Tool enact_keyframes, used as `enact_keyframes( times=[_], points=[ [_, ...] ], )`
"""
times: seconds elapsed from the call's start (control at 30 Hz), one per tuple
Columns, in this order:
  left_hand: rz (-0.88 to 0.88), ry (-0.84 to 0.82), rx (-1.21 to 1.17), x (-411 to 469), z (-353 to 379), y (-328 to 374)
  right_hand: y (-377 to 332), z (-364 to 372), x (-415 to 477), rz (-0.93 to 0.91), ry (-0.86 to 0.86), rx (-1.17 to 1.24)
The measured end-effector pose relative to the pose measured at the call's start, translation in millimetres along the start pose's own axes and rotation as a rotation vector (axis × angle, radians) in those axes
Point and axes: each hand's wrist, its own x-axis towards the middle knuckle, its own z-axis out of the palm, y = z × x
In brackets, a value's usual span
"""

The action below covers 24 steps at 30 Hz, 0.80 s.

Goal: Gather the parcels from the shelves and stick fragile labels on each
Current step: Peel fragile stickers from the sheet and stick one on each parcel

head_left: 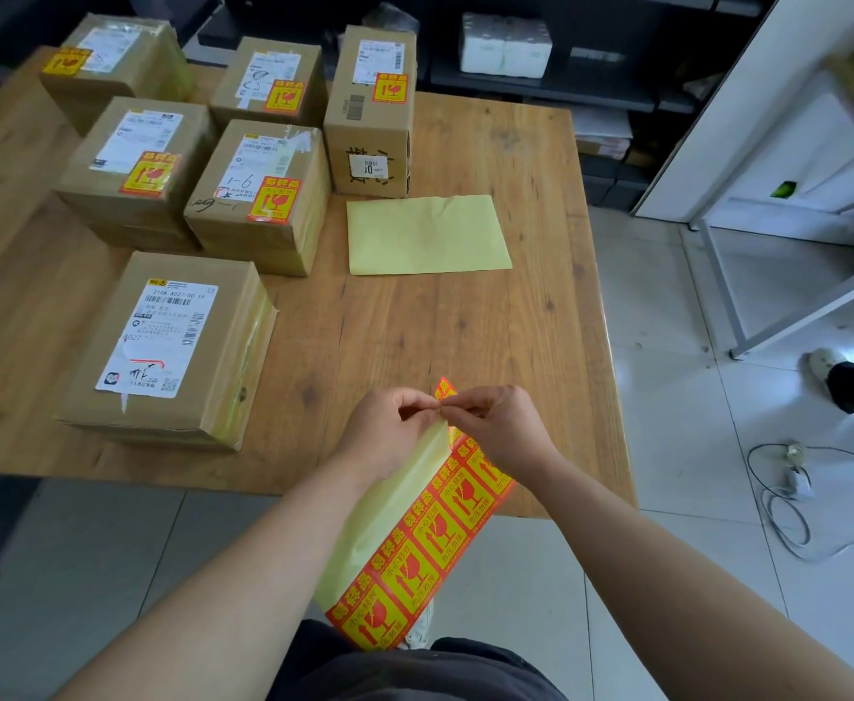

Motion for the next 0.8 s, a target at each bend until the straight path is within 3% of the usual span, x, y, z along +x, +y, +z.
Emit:
enact_keyframes(
  times=[0.2,0.47,0.6,0.8],
  points=[
    [0.004,-0.014,0.055,1.2,0.0,2.2,-1.7,-1.8,2.8,0.063,0.003,0.003],
    [0.112,0.174,0.459,18.0,-6.1,-13.8,14.7,-8.5,11.0,0.367,0.055,0.087],
    [0.125,0.138,0.592,31.1,-5.7,-22.1,22.1,-8.0,11.8,0.496,0.049,0.191],
    [0.186,0.006,0.990,34.9,6.0,-28.8,25.3,-13.2,10.9,0.574,0.093,0.349]
  ],
)
